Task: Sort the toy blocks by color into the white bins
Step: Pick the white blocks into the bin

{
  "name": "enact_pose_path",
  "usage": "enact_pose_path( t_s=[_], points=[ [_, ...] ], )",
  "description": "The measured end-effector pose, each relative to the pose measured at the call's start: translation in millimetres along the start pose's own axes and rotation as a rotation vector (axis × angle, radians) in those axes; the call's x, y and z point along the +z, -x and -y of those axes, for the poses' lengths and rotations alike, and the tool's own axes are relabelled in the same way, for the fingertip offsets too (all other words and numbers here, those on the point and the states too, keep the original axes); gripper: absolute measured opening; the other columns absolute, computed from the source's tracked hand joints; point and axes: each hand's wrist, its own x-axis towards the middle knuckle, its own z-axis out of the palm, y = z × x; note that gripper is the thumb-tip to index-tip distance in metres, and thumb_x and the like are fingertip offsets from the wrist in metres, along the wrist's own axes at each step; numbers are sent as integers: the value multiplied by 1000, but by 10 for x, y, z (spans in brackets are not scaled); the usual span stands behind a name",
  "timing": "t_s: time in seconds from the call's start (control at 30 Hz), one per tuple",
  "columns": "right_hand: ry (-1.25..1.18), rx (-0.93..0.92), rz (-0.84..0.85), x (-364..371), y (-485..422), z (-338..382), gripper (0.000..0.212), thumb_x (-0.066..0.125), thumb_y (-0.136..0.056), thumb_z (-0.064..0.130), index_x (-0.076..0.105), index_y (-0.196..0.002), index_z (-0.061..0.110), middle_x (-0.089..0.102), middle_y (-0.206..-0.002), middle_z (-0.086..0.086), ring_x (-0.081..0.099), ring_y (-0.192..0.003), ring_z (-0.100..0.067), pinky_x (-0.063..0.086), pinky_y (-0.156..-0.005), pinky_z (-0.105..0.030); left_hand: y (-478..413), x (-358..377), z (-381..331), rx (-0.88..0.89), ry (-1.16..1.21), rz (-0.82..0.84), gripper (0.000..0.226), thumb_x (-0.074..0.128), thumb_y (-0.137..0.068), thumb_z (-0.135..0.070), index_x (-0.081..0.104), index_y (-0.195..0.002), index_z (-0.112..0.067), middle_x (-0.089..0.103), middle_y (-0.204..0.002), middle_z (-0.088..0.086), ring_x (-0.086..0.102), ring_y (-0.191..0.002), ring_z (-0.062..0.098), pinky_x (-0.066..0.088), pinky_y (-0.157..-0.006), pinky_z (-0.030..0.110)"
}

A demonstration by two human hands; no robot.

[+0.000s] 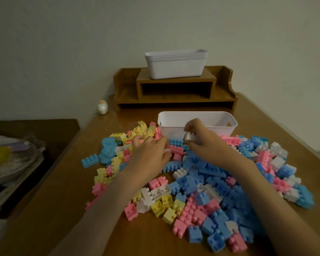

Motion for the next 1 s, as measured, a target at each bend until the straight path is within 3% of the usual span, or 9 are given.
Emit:
enact_pose_path(
  t_s=[0.07, 0.17, 0.2, 0.3, 0.4, 0.6, 0.77, 1.0],
  points=[
    [99, 24, 73, 43, -16, 2, 24, 54, -89, 12, 45, -111, 18, 49, -102, 1, 49, -93, -17, 40, -74, -23, 1, -9, 3, -24, 26, -48, 9, 39, -96, -38, 36, -95, -30, 54, -86, -12, 48, -95, 11, 13, -94, 33],
    [370, 93, 115, 101, -49, -39, 9, 56, -89, 29, 52, -94, 23, 53, -100, 3, 44, -102, -19, 31, -86, -33, -4, -27, 12, -32, 46, -100, 17, 45, -93, -41, 33, -94, -28, 49, -83, -13, 43, -86, 8, 14, -90, 31],
    [459, 125, 121, 120, -66, -61, 12, 55, -89, 35, 52, -89, 24, 56, -101, 3, 42, -102, -19, 28, -85, -34, 1, -32, 8, -22, 48, -114, 19, 47, -93, -41, 32, -95, -29, 46, -84, -13, 40, -87, 8, 14, -89, 31],
    [626, 185, 168, 167, -110, -89, 27, 53, -86, 52, 58, -88, 25, 52, -96, 5, 36, -98, -16, 21, -82, -35, 13, -41, -3, 14, 30, -97, 20, 47, -93, -41, 37, -107, -30, 46, -100, -14, 38, -103, 9, 13, -88, 31],
    [684, 150, 208, 172, -121, -76, 30, 52, -87, 51, 63, -99, 26, 51, -103, 4, 38, -105, -18, 21, -82, -35, 10, -9, 35, 48, -68, -32, 29, 44, -94, -45, 43, -119, -33, 45, -120, -14, 31, -119, 10, 9, -90, 31],
    [526, 69, 153, 110, -116, -5, 8, 53, -90, 37, 51, -88, 29, 51, -102, 4, 39, -99, -15, 26, -81, -30, -64, 6, 69, 44, -40, -61, 28, 43, -94, -46, 51, -119, -37, 47, -130, -15, 35, -123, 10, 10, -94, 32],
    [77, 159, -41, -67, -121, 41, 14, 60, -88, 34, 57, -85, 21, 57, -83, 4, 54, -78, -14, 38, -57, -22, -266, -125, 5, -84, 108, -138, 26, 43, -98, -34, 48, -123, -31, 62, -115, -4, 47, -114, 19, 19, -91, 34],
    [120, 183, -295, -291, -448, -20, 17, 59, -90, 30, 59, -95, 15, 56, -91, 4, 48, -84, -10, 33, -60, -16, -786, -266, -180, -135, 105, -1, 45, 45, -98, -33, 30, -140, -24, 60, -107, 1, 44, -111, 25, 24, -94, 36]
  ],
)
